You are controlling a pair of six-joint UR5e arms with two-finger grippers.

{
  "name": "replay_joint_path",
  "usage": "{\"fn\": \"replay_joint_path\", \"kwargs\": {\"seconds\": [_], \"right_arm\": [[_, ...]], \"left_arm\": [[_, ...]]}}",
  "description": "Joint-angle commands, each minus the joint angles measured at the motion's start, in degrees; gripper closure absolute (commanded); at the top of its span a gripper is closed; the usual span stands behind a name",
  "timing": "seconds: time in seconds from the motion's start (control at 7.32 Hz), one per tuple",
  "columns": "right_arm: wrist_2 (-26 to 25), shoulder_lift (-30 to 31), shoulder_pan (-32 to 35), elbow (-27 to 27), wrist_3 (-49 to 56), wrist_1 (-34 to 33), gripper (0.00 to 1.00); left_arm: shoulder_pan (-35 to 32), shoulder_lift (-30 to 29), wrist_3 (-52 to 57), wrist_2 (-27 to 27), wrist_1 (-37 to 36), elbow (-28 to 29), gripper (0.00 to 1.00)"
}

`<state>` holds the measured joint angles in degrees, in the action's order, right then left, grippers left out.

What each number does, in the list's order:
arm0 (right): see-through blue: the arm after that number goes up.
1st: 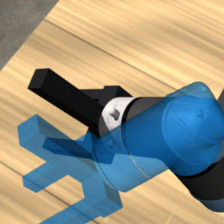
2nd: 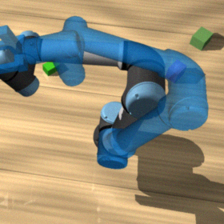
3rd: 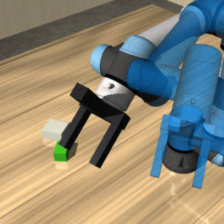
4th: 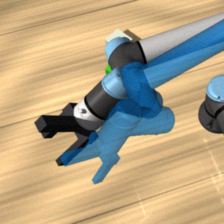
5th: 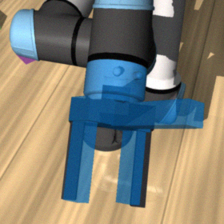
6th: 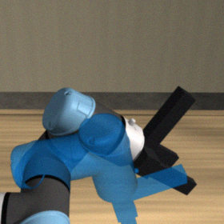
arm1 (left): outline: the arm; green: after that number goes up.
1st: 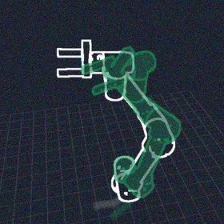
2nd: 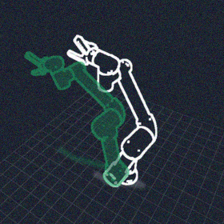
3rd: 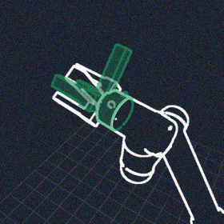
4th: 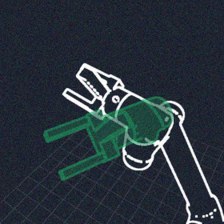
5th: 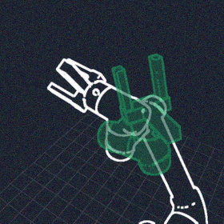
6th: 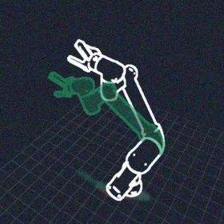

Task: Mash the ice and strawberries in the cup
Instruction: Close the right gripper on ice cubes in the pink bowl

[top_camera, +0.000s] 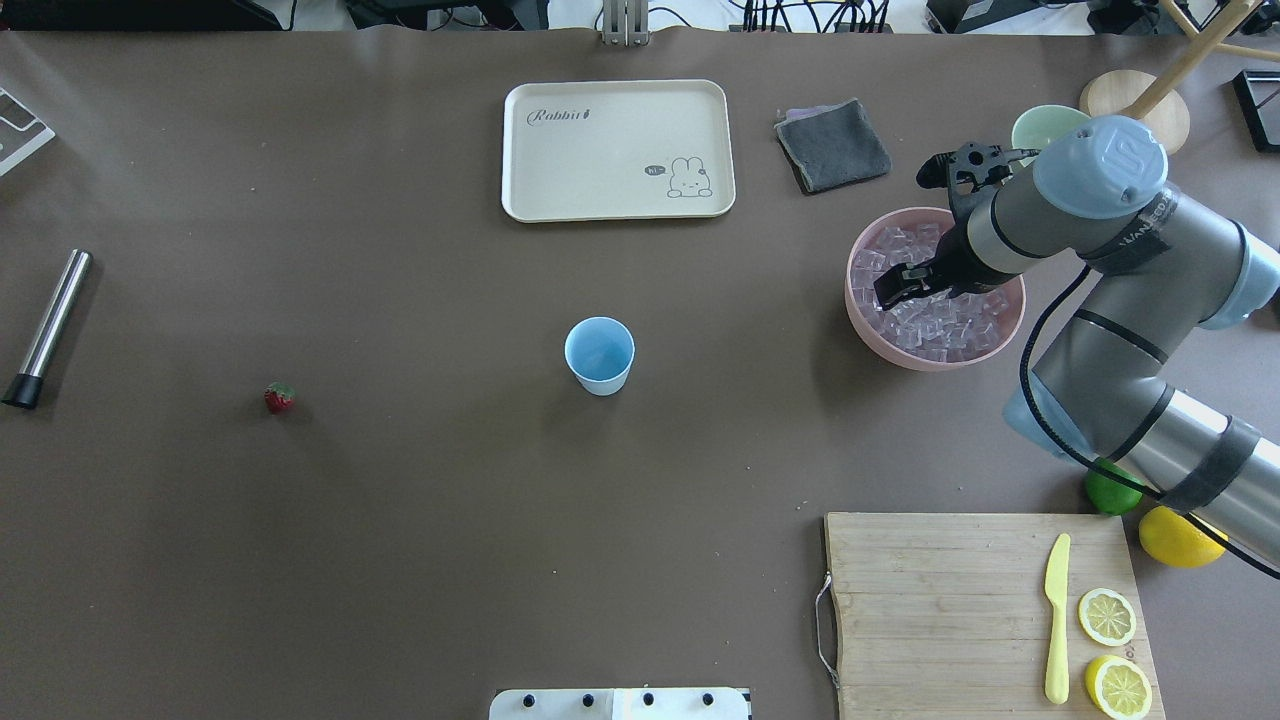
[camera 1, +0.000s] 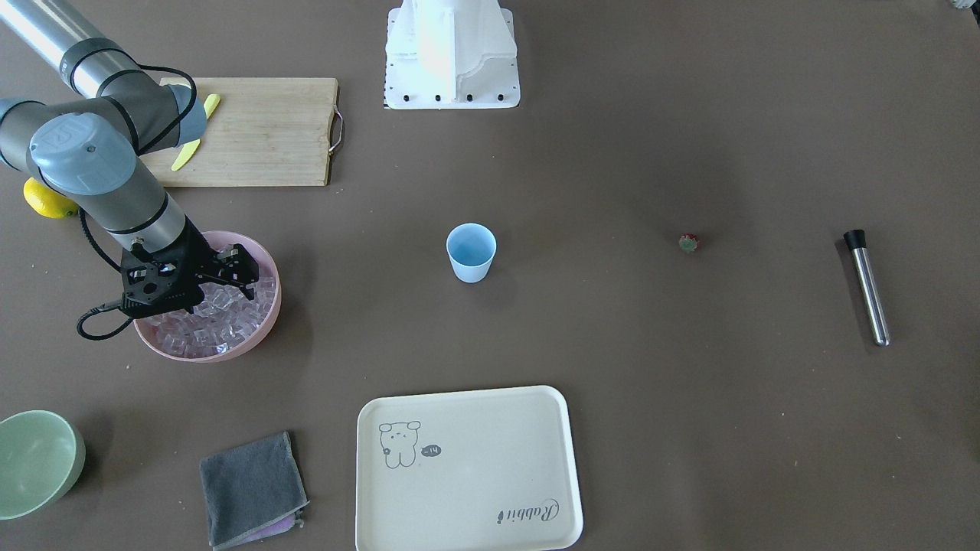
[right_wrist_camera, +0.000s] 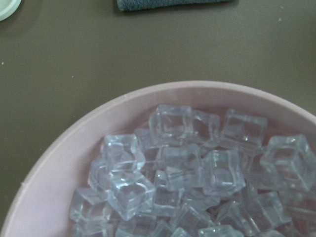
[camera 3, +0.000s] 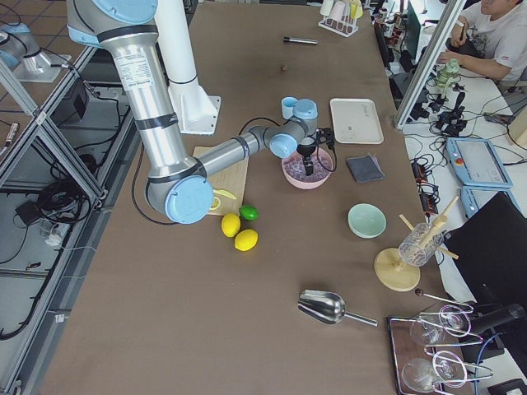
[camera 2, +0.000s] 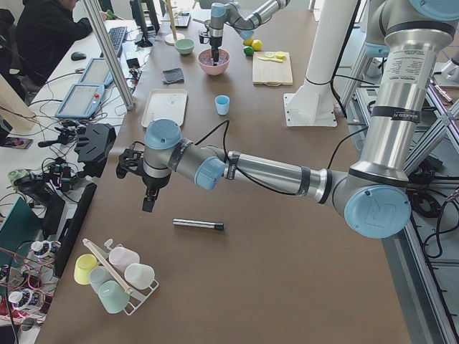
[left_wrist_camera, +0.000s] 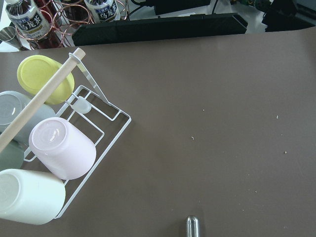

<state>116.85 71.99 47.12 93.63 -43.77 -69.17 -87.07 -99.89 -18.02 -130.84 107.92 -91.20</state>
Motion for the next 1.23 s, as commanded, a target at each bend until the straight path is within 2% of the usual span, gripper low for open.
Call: {"fn": "replay_joint_path", "kwargs": {"seconds": [0.0,0.68,0.82,0.96,1.09], "right_arm": [[0.7,-0.2,-0.1,0.1,3.2,-0.1,0.1],[1.4,0.3,0.2,0.0,8.6,-0.1,0.1],[1.5,0.4,0.3,0.0,9.0,-0.1,0.18],[1.5,0.4,0.5,0.0,9.0,-0.2,0.37],[1.5,0.4,0.7,0.0,9.0,-0.3,0.51]], "left_arm": [[0.0,0.2,0.0,0.0,0.0,0.1,0.03],[-0.1,0.5,0.0,-0.1,0.3,-0.1,0.03],[-0.1,0.5,-0.1,-0.1,0.3,-0.2,0.03],[-0.1,0.5,-0.1,-0.1,0.3,-0.1,0.03],[-0.1,0.5,-0.1,-0.1,0.3,-0.1,0.03]]}}
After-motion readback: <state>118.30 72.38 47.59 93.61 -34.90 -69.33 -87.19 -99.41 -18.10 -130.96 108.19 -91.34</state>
